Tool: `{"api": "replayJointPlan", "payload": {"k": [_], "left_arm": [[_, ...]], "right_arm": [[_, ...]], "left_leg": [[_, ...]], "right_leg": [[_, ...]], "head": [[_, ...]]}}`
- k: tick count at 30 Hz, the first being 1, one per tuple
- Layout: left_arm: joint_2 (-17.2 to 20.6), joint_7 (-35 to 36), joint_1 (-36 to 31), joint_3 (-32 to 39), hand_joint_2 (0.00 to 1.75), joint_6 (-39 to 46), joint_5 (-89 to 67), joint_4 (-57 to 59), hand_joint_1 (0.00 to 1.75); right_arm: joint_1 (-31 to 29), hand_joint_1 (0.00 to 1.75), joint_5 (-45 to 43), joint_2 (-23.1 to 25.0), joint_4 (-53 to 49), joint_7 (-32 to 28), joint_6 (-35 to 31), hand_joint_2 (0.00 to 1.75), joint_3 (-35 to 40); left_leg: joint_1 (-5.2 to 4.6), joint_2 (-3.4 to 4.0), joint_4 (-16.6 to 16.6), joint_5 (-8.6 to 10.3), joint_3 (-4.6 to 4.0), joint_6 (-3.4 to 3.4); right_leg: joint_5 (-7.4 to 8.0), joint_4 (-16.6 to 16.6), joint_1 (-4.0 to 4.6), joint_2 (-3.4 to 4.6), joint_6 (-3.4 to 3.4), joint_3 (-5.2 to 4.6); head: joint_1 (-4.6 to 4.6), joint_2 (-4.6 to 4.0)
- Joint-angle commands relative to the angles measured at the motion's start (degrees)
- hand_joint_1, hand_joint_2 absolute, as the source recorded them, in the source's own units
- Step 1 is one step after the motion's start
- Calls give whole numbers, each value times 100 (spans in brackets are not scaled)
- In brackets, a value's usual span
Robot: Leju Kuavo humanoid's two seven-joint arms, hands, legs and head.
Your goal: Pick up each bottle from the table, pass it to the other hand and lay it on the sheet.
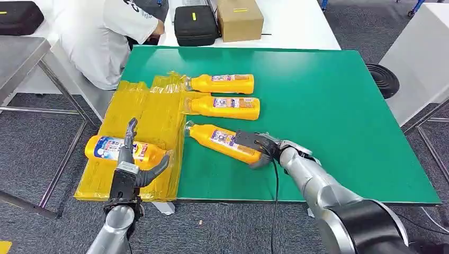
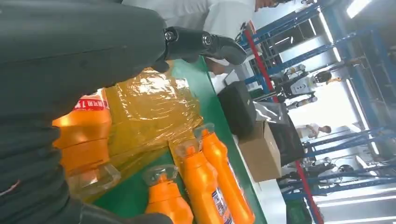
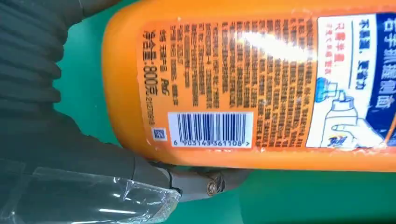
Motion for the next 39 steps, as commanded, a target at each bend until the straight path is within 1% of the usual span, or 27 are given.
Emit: {"api": "replayJointPlan", "payload": {"k": [1, 2, 3, 4, 5, 6, 9, 10, 11, 12, 14, 15, 17, 18, 20, 21, 23, 24, 25, 26, 28, 29, 31, 34, 37, 38, 39], "left_arm": [[144, 31, -298, -183, 175, -33, 17, 488, 0], [149, 34, -300, -177, 175, -23, 17, 472, 0], [144, 37, -298, -170, 175, -10, 22, 460, 0], [143, 39, -291, -168, 175, -8, 25, 448, 0], [142, 41, -271, -159, 175, -2, 30, 432, 0], [140, 37, -213, -141, 175, 23, 30, 414, 0], [146, 28, -181, -140, 175, 34, 26, 410, 0], [150, 17, -168, -131, 175, 53, 21, 402, 0], [161, 14, -170, -120, 175, 58, 20, 398, 0], [174, 14, -178, -111, 175, 57, 20, 394, 0], [194, 14, -195, -91, 175, 57, 21, 375, 0], [194, 14, -195, -91, 175, 57, 21, 375, 0], [198, 14, -192, -75, 175, 52, 23, 351, 0], [202, 15, -199, -66, 175, 53, 25, 337, 0], [199, 39, -182, -39, 175, 43, 31, 272, 0], [200, 54, -168, -29, 175, 46, 32, 255, 0], [209, 83, -117, -20, 175, 56, 26, 198, 0], [209, 86, -106, -20, 175, 57, 25, 187, 0], [205, 103, -70, -17, 175, 62, 19, 145, 0], [205, 115, -63, -18, 175, 57, 14, 130, 0], [191, 137, -72, -33, 175, 46, 4, 143, 0], [185, 151, -89, -41, 175, 40, -2, 160, 0], [179, 162, -119, -48, 175, 34, -9, 203, 0], [184, 159, -147, -49, 175, 17, -7, 265, 0], [185, 158, -157, -53, 175, 5, -7, 296, 0], [184, 154, -149, -58, 175, 4, -9, 301, 0], [180, 153, -153, -63, 175, -5, -9, 329, 0]], "right_arm": [[127, 0, -28, 26, 347, 12, -10, 175, -272], [113, 0, -36, 5, 326, 8, -65, 175, -295], [96, 0, -44, -7, 313, 1, -99, 175, -312], [80, 0, -49, -12, 318, 4, -108, 175, -324], [59, 0, -33, -28, 313, 10, -150, 175, -323], [40, 0, -41, -40, 307, 14, -218, 175, -357], [22, 0, -39, -49, 316, 11, -205, 175, -361], [26, 0, -33, -53, 301, 13, -240, 175, -366], [-3, 0, -31, -80, 290, 8, -258, 175, -372], [-48, 0, -28, -111, 274, 5, -269, 175, -375], [-107, 0, -19, -158, 277, -24, -236, 175, -372], [-107, 0, -19, -158, 277, -24, -236, 175, -372], [-153, 0, -24, -180, 262, -60, -289, 175, -389], [-175, 0, -14, -188, 261, -75, -277, 175, -380], [-205, 0, 19, -161, 293, -119, -274, 175, -365], [-201, 0, 28, -125, 296, -130, -267, 175, -357], [-177, 0, 57, -58, 304, -119, -276, 175, -333], [-168, 0, 58, -39, 304, -114, -287, 175, -334], [-161, 0, 66, 2, 314, -79, -306, 175, -335], [-160, 0, 76, 6, 317, -70, -308, 175, -331], [-149, 0, 99, 17, 318, -42, -339, 175, -317], [-151, 0, 107, 23, 319, -37, -338, 175, -312], [-163, 0, 115, 28, 322, -28, -324, 175, -308], [-174, 0, 126, 55, 319, -38, -326, 175, -306], [-180, 0, 147, 74, 320, -30, -324, 175, -291], [-183, 0, 147, 89, 317, -30, -326, 175, -291], [-182, 0, 153, 89, 321, -13, -334, 175, -292]], "left_leg": [[3, -7, -7, -6, 29, -1], [3, -10, -8, -12, 44, -1], [3, -8, -7, -6, 31, -1], [4, -9, -7, -10, 42, -1], [4, -8, -6, -5, 28, -1], [2, -10, -8, -10, 43, -1], [1, -5, -5, -4, 24, 0], [2, -6, -6, -10, 40, 0], [1, -5, -6, -6, 29, 0], [1, -6, -8, -11, 44, 0], [0, -5, -4, -4, 22, 0], [0, -5, -5, -10, 36, 1], [-1, -5, -4, -6, 28, 0], [0, -4, -2, -13, 39, 0], [-1, -4, -2, -6, 25, 0], [0, -2, -2, -12, 36, -1], [-1, 1, -1, -7, 23, 0], [0, 3, 0, -14, 36, -1], [1, 5, -1, -12, 32, -1], [0, 5, 0, -18, 43, -1], [-1, 4, -3, -7, 21, 0], [1, 8, -1, -15, 35, -1], [0, 1, -2, -8, 24, -1], [2, 3, 1, -15, 38, -1], [-2, 3, -2, -7, 21, 0], [-2, 4, -1, -13, 34, 0], [0, 3, -3, -5, 18, 0]], "right_leg": [[-8, -10, 6, -12, -10, 33], [-15, -11, 7, -17, -15, 50], [-9, -9, 6, -13, -10, 35], [-13, -10, 7, -16, -15, 47], [-7, -8, 6, -12, -10, 32], [-13, -10, 6, -17, -15, 47], [-5, -6, 3, -8, -8, 25], [-12, -8, 6, -13, -14, 42], [-8, -7, 4, -10, -10, 31], [-14, -9, 5, -14, -15, 48], [-6, -4, 2, -9, -8, 25], [-12, -6, 3, -12, -13, 40], [-9, -4, 2, -10, -10, 31], [-15, -3, 4, -12, -16, 44], [-9, -1, 1, -9, -11, 29], [-14, -2, 4, -9, -16, 41], [-7, -1, 1, -4, -10, 26], [-14, 0, 4, -5, -16, 40], [-11, -2, 4, -2, -14, 36], [-17, 0, 5, -4, -18, 47], [-6, -2, 2, 0, -9, 25], [-12, -2, 4, 1, -14, 39], [-8, -2, 2, -3, -11, 28], [-15, 0, 6, -5, -17, 43], [-6, -1, 1, -1, -9, 24], [-13, 0, 3, -3, -15, 37], [-5, -2, 2, -1, -9, 22]], "head": [[0, 0], [2, 0], [0, 0], [0, 0], [0, 0], [0, 0], [0, 0], [0, 0], [0, 0], [-2, 0], [0, 0], [0, 0], [0, 0], [0, 0], [0, 0], [0, 0], [-2, 0], [0, 0], [0, 0], [0, 0], [0, 0], [0, 0], [-2, 0], [0, 0], [-2, 0], [0, 0], [0, 0]]}}
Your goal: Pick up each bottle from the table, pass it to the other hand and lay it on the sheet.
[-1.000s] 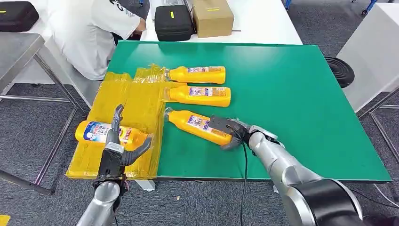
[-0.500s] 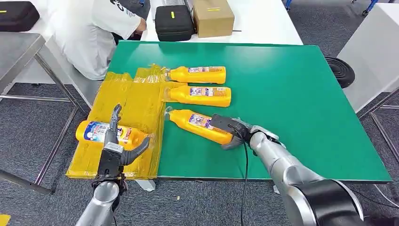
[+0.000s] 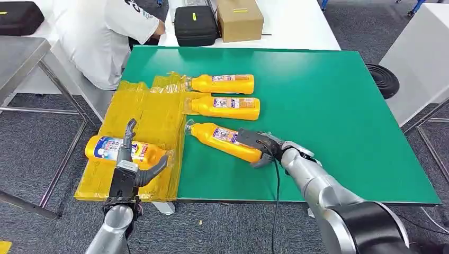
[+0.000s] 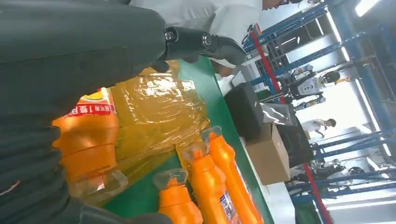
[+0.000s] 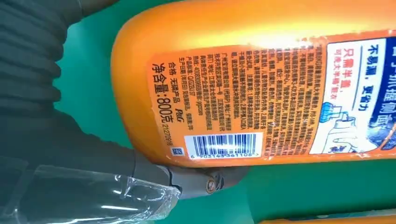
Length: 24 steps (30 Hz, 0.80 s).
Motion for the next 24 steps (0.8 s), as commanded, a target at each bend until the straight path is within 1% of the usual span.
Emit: {"api": "replayJointPlan", "payload": {"k": [1, 2, 5, 6, 8, 9, 13, 14, 17, 18, 20, 21, 23, 24], "left_arm": [[106, 32, -149, -73, 175, -61, -5, 299, 0], [101, 36, -156, -69, 175, -66, 3, 312, 0], [74, 39, -204, -66, 175, -87, 15, 380, 0], [67, 40, -211, -68, 175, -87, 16, 381, 0], [67, 40, -211, -68, 175, -87, 16, 381, 0], [67, 40, -211, -68, 175, -87, 16, 381, 0], [67, 40, -211, -68, 175, -87, 16, 381, 0], [62, 41, -225, -70, 175, -93, 15, 405, 0], [45, 55, -250, -57, 175, -94, 27, 435, 0], [42, 56, -251, -55, 175, -93, 28, 435, 0], [26, 62, -245, -53, 175, -93, 31, 424, 0], [22, 64, -240, -52, 175, -93, 32, 421, 0], [16, 66, -233, -53, 175, -93, 32, 417, 0], [8, 67, -227, -60, 175, -96, 32, 419, 0]], "right_arm": [[-206, 0, 44, 104, 325, 60, 14, 175, -50], [-209, 0, 42, 105, 323, 73, 8, 175, -58], [-220, 0, 42, 98, 319, 86, -9, 175, -74], [-230, 0, 40, 97, 311, 82, -14, 175, -77], [-230, 0, 40, 97, 311, 82, -14, 175, -77], [-230, 0, 40, 97, 311, 82, -14, 175, -77], [-230, 0, 40, 97, 311, 82, -14, 175, -77], [-221, 0, 51, 102, 305, 70, -35, 175, -69], [-237, 0, 62, 124, 297, 57, -50, 175, -65], [-243, 0, 66, 129, 296, 59, -51, 175, -63], [-270, 0, 75, 160, 299, 74, -49, 175, -61], [-278, 0, 79, 168, 301, 81, -47, 175, -58], [-290, 0, 86, 190, 299, 84, -45, 175, -53], [-296, 0, 92, 206, 297, 91, -51, 175, -48]], "left_leg": [[1, 2, -2, -5, 11, -1], [1, 7, -2, -13, 28, -1], [0, 0, -3, -4, 11, -1], [0, 2, -2, -11, 26, -1], [-1, 1, -3, -3, 11, 0], [-1, 2, -2, -9, 23, -1], [0, 0, -1, -6, 14, 0], [0, 2, 0, -13, 30, 0], [0, 0, -3, -3, 10, -1], [0, 0, -1, -9, 22, -1], [0, 1, -2, -3, 9, -1], [0, 4, 0, -10, 21, -1], [-1, 3, -1, -5, 11, -1], [1, 5, 0, -9, 19, -1]], "right_leg": [[-5, -2, 3, -3, -8, 12], [-11, -3, 5, -1, -15, 27], [-4, -3, 2, -4, -8, 11], [-12, -2, 3, -6, -14, 26], [-4, -2, 1, -4, -8, 11], [-10, -1, 2, -6, -12, 23], [-6, -1, 2, -5, -9, 14], [-14, 0, 4, -7, -15, 30], [-4, -2, 2, -4, -8, 10], [-10, -1, 3, -7, -13, 22], [-4, -1, 2, -4, -8, 9], [-10, 1, 3, -4, -13, 20], [-5, 0, 2, -2, -9, 10], [-9, -1, 4, -3, -13, 19]], "head": [[0, 0], [0, 0], [0, 0], [-2, 0], [-2, 0], [0, 0], [0, 0], [0, 0], [0, 0], [0, 0], [0, 0], [0, 0], [0, 0], [-2, 0]]}}
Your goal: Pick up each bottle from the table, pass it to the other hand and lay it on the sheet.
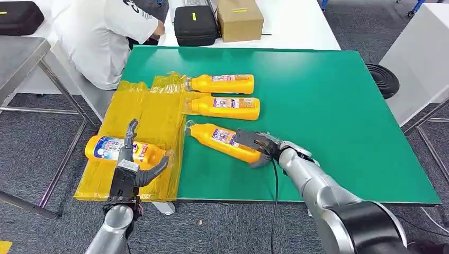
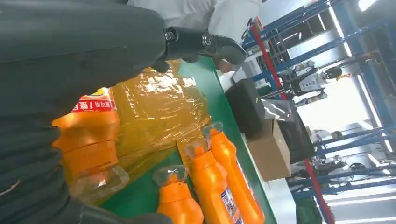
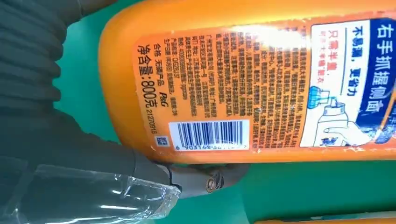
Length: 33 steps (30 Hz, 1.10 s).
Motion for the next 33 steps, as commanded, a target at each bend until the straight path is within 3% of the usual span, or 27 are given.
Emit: {"api": "replayJointPlan", "payload": {"k": [1, 7, 9, 12, 33], "left_arm": [[4, 44, -214, -63, 175, -11, 21, 384, 0], [-36, 53, -227, -89, 175, -30, 19, 435, 0], [-41, 60, -243, -91, 175, -39, 17, 456, 0], [-52, 67, -263, -100, 175, -51, 13, 481, 0], [-59, 82, -297, -104, 175, -71, -8, 494, 0]], "right_arm": [[-296, 0, 18, 144, 295, 27, 1, 175, -52], [-351, 0, 48, 207, 290, 73, -25, 175, -40], [-380, 0, 68, 245, 295, 105, -26, 175, -27], [-417, 0, 66, 289, 284, 110, -29, 175, -36], [-472, 0, 100, 317, 293, 129, -42, 175, -29]], "left_leg": [[-1, 3, -1, -7, 15, -1], [-1, 0, -1, -4, 8, 0], [1, 8, 5, -26, 49, 0], [-1, 4, 0, -5, 9, 0], [-1, -1, -1, -5, 10, 0]], "right_leg": [[-7, 0, 2, -3, -10, 14], [-5, 0, 1, -5, -8, 9], [-25, 3, 7, -6, -23, 49], [-6, 1, 1, -2, -9, 9], [-7, 0, 1, -6, -9, 10]], "head": [[-2, 0], [0, 0], [0, 0], [0, 0], [0, 0]]}}
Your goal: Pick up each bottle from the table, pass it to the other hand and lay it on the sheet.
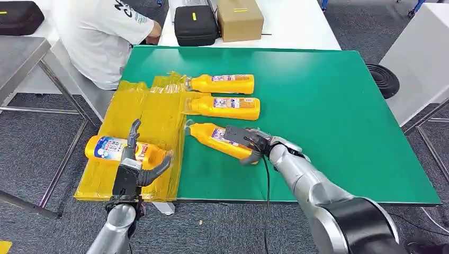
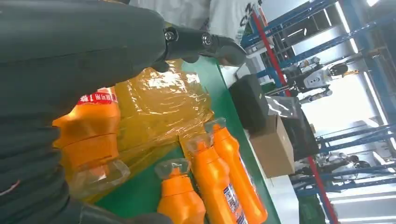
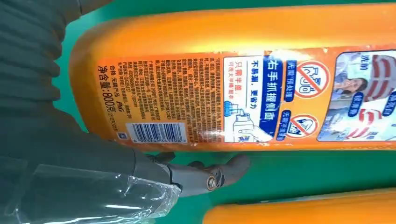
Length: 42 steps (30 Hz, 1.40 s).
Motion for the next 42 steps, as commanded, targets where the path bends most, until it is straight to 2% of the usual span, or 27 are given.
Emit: {"api": "replayJointPlan", "payload": {"k": [1, 5, 8, 9, 10, 11, 12, 26, 29, 31, 34, 37, 39, 40, 42], "left_arm": [[16, 39, -248, -98, 175, -49, 2, 378, 0], [26, 71, -368, -90, 175, -105, 17, 493, 0], [60, 84, -395, -108, 175, -50, -56, 571, 0], [63, 83, -401, -106, 175, -56, -54, 579, 0], [73, 85, -413, -99, 175, -70, -50, 588, 0], [79, 85, -421, -94, 175, -81, -48, 596, 0], [70, 93, -424, -85, 175, -97, -35, 607, 0], [-12, 133, -465, -121, 175, -189, 15, 548, 0], [-3, 150, -385, -94, 175, -151, 40, 410, 0], [18, 142, -334, -59, 175, -102, 102, 341, 0], [123, -10, 104, 167, 175, 210, 401, -211, 0], [159, -68, 532, 515, 175, 404, 788, -838, 0], [110, -98, 662, 706, 175, 415, 1008, -1042, 0], [89, -107, 704, 784, 175, 309, 1200, -1102, 0], [80, -88, 676, 818, 175, 165, 1366, -1079, 0]], "right_arm": [[-314, 0, 2, 14, 294, 28, 13, 175, -26], [-342, 2, 23, 34, 308, 101, 86, 175, -47], [-282, 26, 23, 29, 289, 40, 44, 175, -71], [-269, 47, 27, 25, 290, 32, 42, 175, -70], [-251, 140, 22, 16, 296, 22, 51, 175, -86], [-236, 152, 25, 9, 302, 16, 67, 175, -90], [-227, 171, 23, 7, 299, 9, 75, 175, -105], [-38, 175, 125, 33, 296, -3, 140, 175, -139], [46, 175, 112, 78, 240, -262, 13, 175, -163], [138, 175, 130, 133, 126, -624, -452, 175, -178], [243, 175, 52, 233, -156, -1317, -1946, 175, -332], [343, 175, -416, 307, -591, -2089, -2877, 175, -733], [486, 175, -682, 345, -936, -2491, -3115, 175, -885], [593, 175, -849, 381, -1159, -2725, -3190, 175, -938], [778, 175, -977, 416, -1515, -2893, -3324, 175, -927]], "left_leg": [[0, 0, 2, -12, 24, 0], [-1, -1, 1, -7, 14, 0], [-2, -1, 0, -7, 17, 0], [0, 0, 1, -13, 30, -1], [-1, 0, -2, -6, 17, 0], [1, 0, 0, -14, 34, -1], [-1, -1, -1, -9, 22, 0], [3, -7, -2, -14, 35, -1], [2, -4, -4, -10, 28, 0], [2, -3, -3, -9, 24, 0], [3, 7, -3, -10, 23, -1], [0, 29, 2, -25, 35, -2], [2, 17, -1, -11, 10, -1], [4, 27, 2, -26, 30, -2], [4, 14, -1, -11, 9, -1]], "right_leg": [[-13, 2, 3, -8, -13, 25], [-9, 2, 1, -8, -10, 15], [-9, 2, 1, -8, -11, 18], [-15, 1, 4, -9, -16, 32], [-8, -1, 2, -7, -11, 18], [-16, -1, 5, -10, -17, 36], [-11, 0, 2, -8, -12, 24], [-16, -5, 7, -17, -16, 40], [-11, -7, 5, -11, -12, 30], [-10, -5, 5, -9, -11, 26], [-7, -6, 6, 2, -11, 22], [-16, 3, 5, 21, -18, 28], [-5, -1, 5, 13, -9, 7], [-16, 0, 9, 19, -16, 25], [-7, -2, 7, 8, -10, 8]], "head": [[-2, 0], [0, 0], [0, 0], [0, 0], [0, 0], [0, 0], [0, 0], [0, 0], [-2, 0], [0, 0], [0, 0], [0, 0], [0, 0], [0, 0], [0, 0]]}}
